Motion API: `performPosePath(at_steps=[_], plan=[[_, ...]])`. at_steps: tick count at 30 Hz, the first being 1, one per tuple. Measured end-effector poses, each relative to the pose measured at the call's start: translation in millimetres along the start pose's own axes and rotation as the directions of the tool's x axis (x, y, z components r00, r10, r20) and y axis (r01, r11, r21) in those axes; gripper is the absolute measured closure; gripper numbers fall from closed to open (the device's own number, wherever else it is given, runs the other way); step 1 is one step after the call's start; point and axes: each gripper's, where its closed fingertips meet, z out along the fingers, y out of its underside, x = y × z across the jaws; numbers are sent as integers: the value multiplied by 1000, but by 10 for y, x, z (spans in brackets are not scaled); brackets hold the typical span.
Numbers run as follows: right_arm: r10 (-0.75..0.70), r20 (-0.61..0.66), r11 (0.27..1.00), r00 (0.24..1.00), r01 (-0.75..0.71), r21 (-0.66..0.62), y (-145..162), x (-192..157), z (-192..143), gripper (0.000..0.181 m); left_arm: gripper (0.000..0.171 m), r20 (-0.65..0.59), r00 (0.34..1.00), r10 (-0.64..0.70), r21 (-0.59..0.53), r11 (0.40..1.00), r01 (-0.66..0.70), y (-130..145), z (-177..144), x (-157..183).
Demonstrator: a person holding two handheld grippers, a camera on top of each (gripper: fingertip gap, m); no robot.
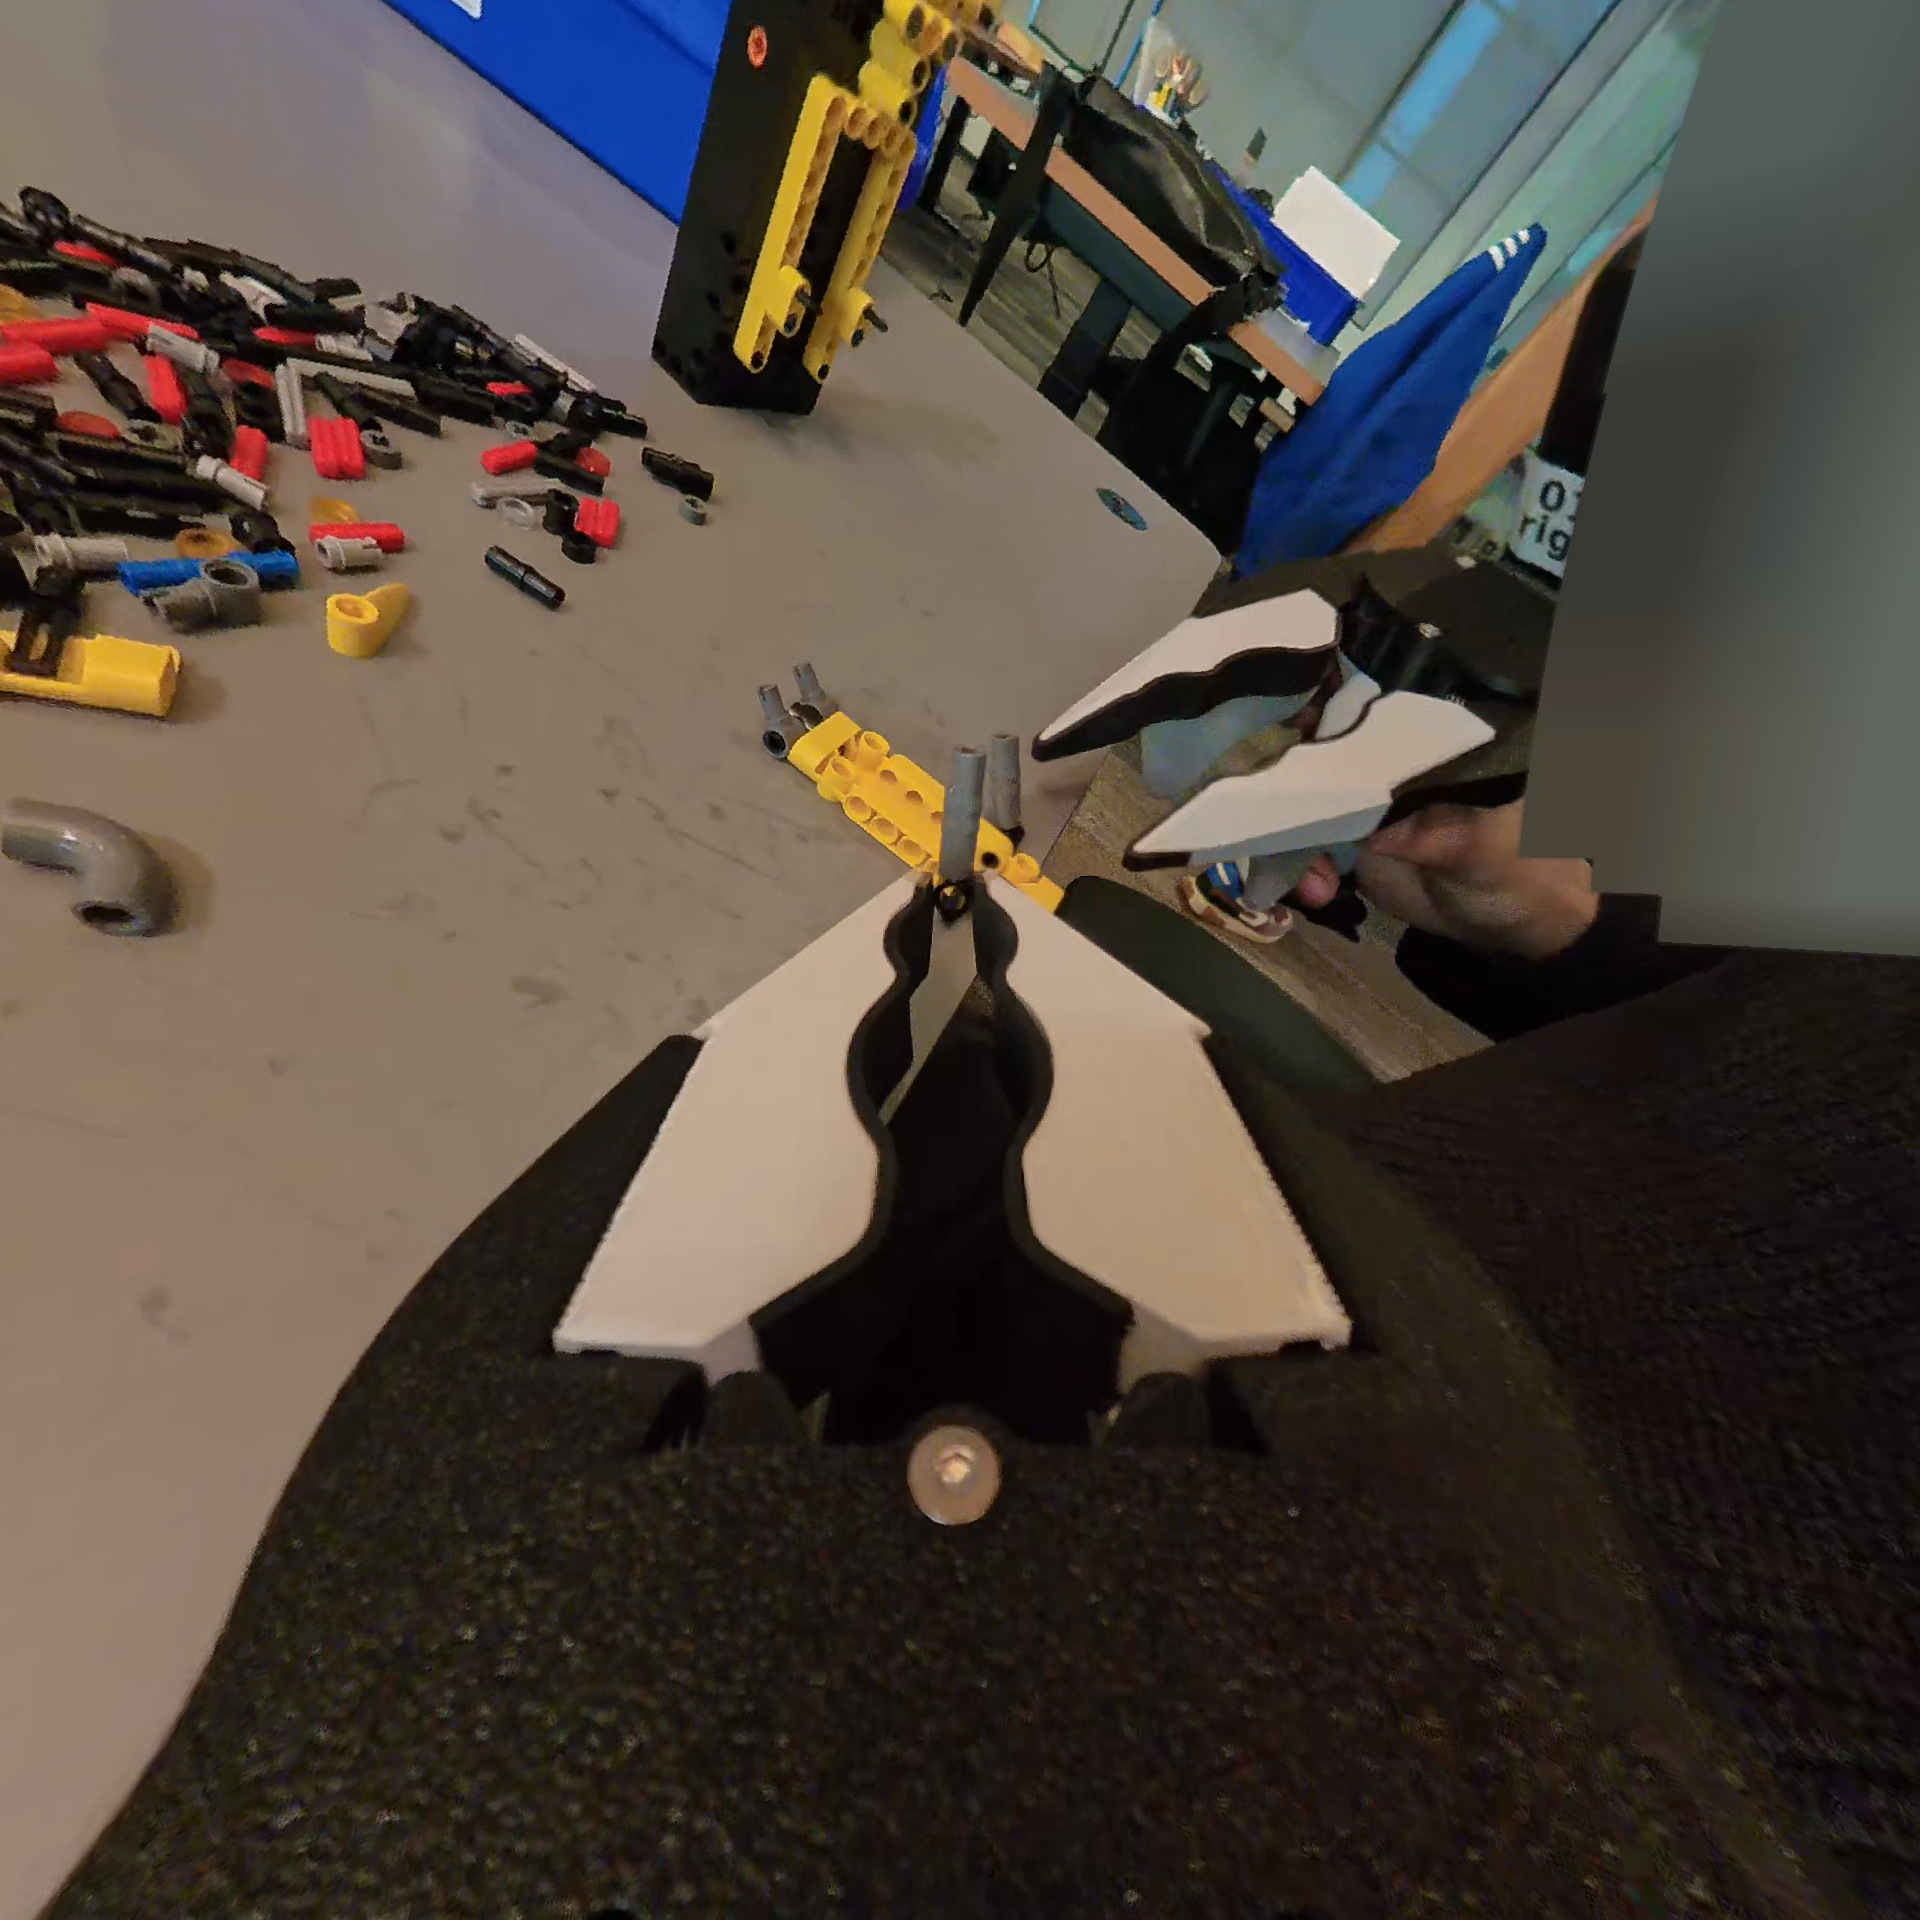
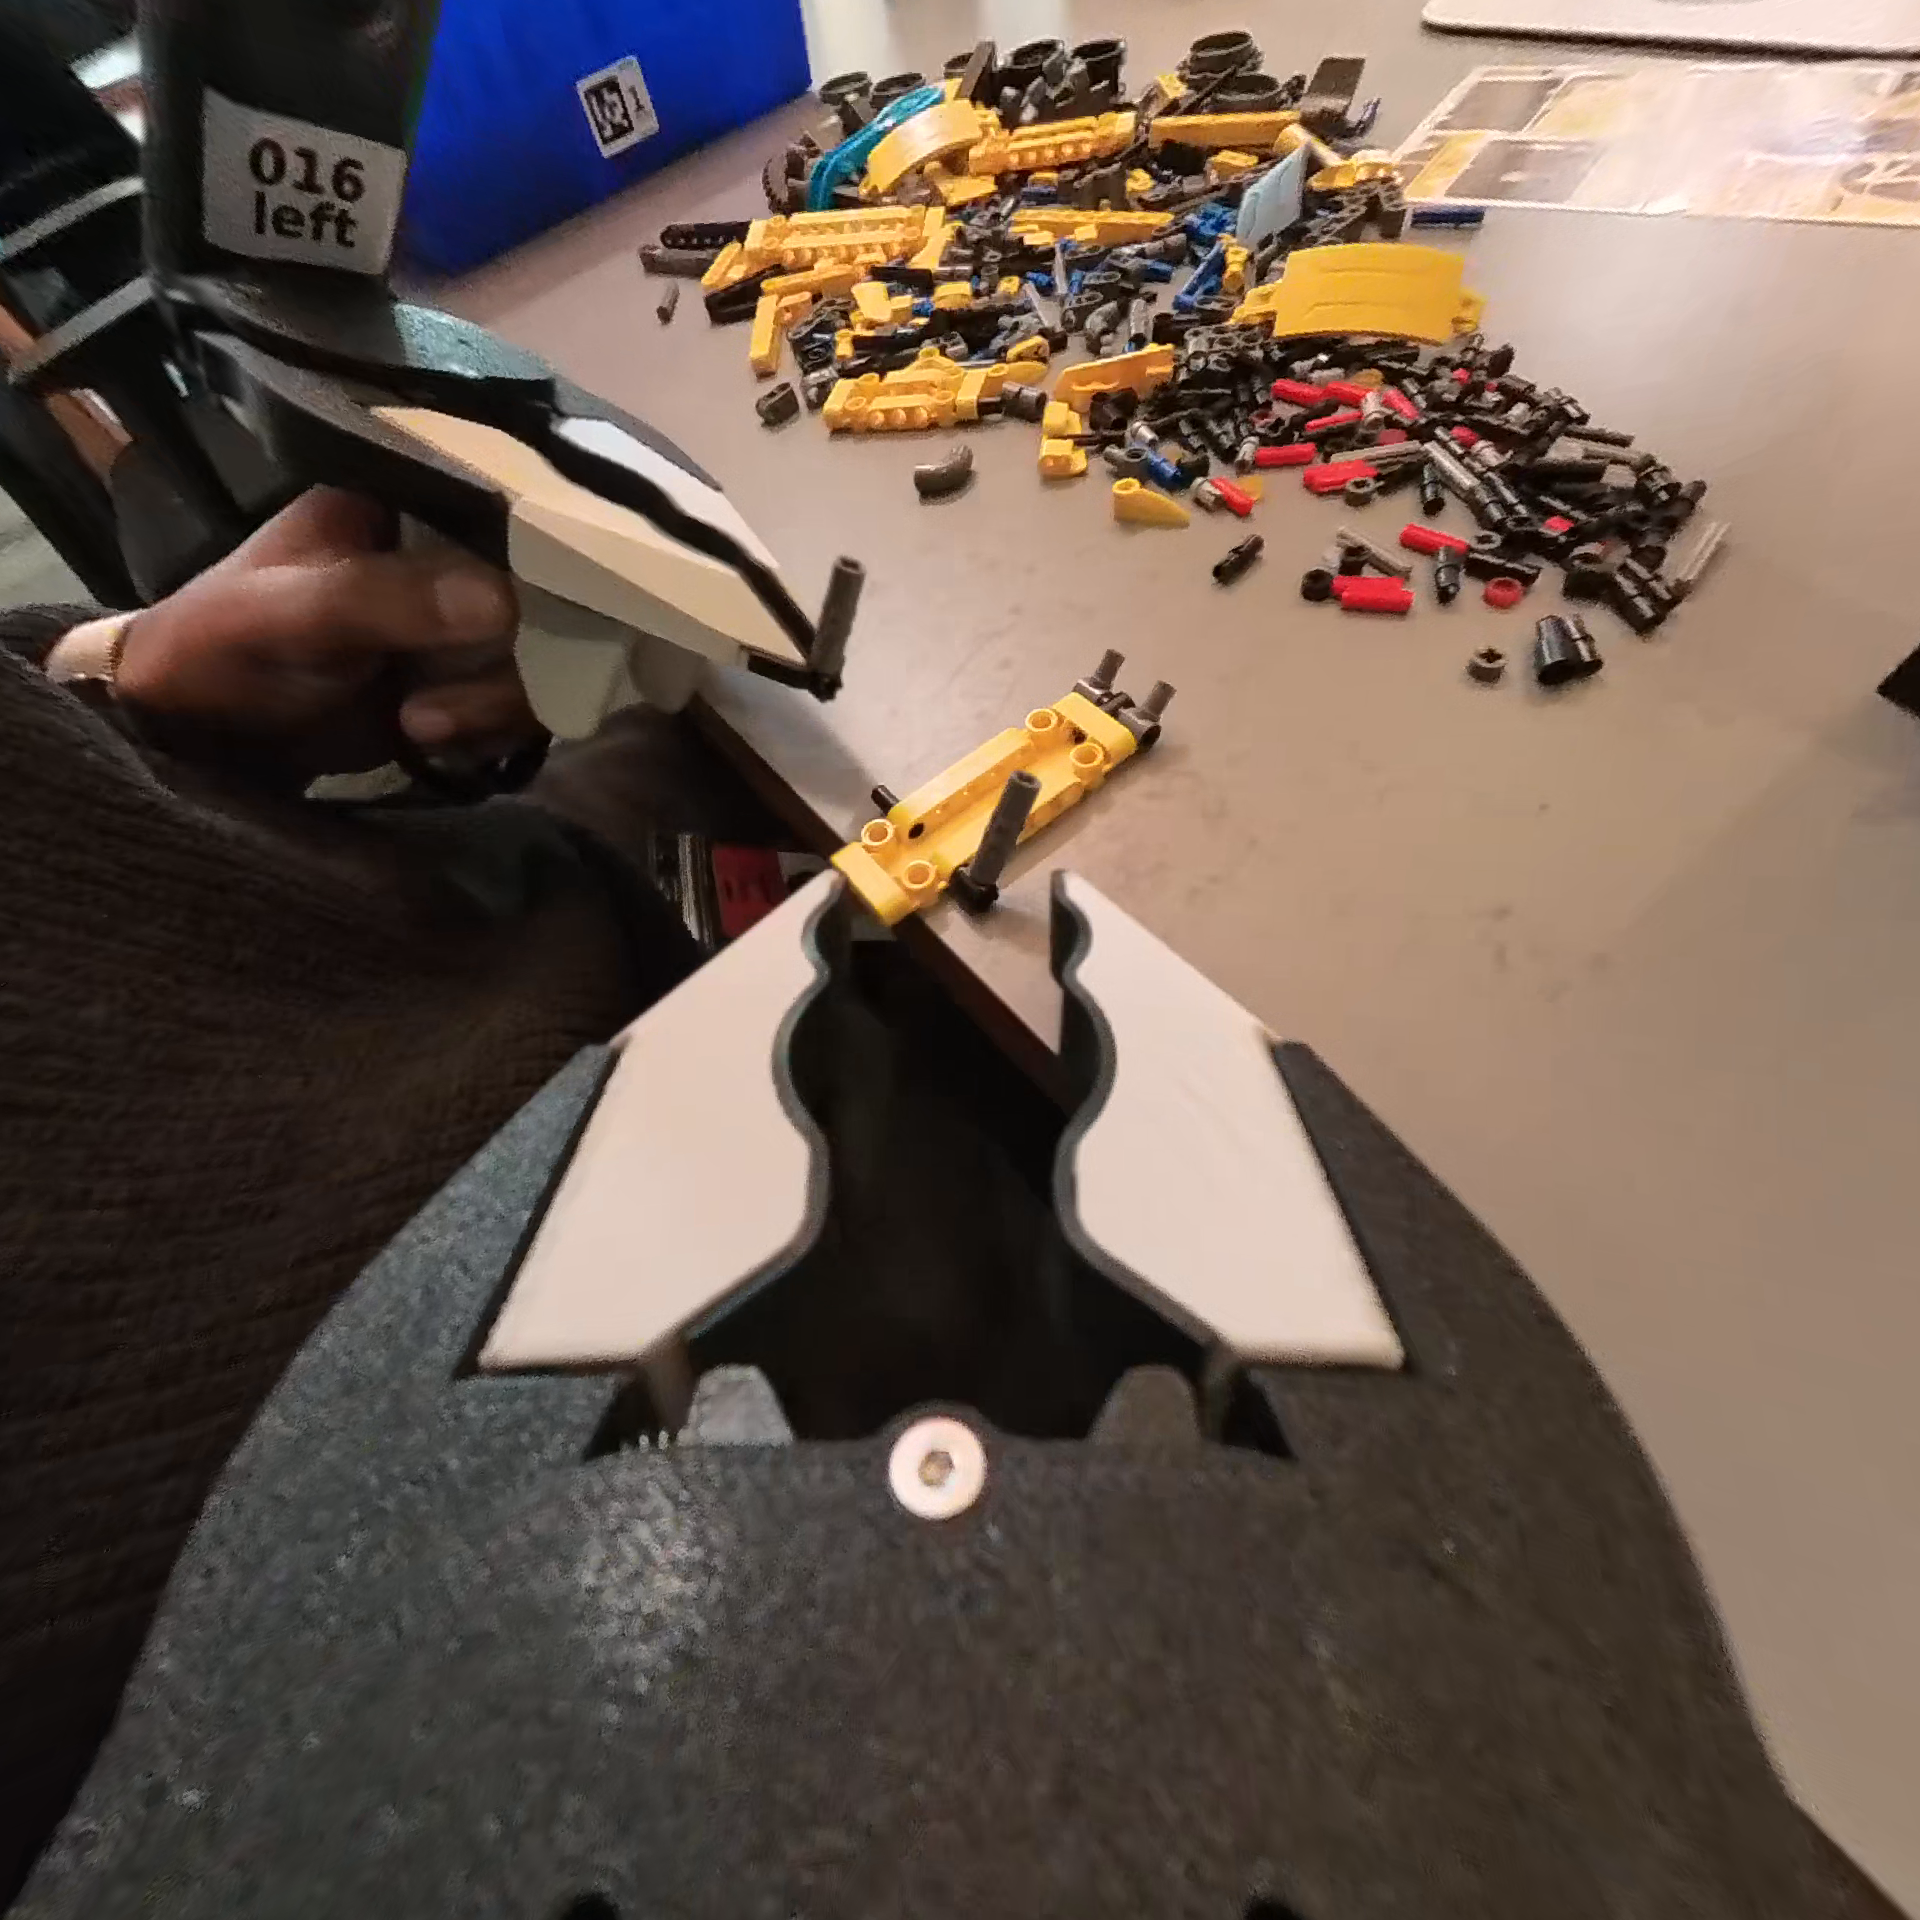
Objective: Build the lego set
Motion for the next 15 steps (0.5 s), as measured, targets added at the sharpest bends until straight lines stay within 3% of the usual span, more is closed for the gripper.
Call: performPosePath(at_steps=[8,15], plan=[[-104,-44,991,994,100,-83,65,-16,191,127,165,30,987,-157,-27,987,158,13,61,-65],[-32,-28,996,999,30,-81,74,-26,240,126,166,2,986,-165,-23,986,165,8,108,-6]])
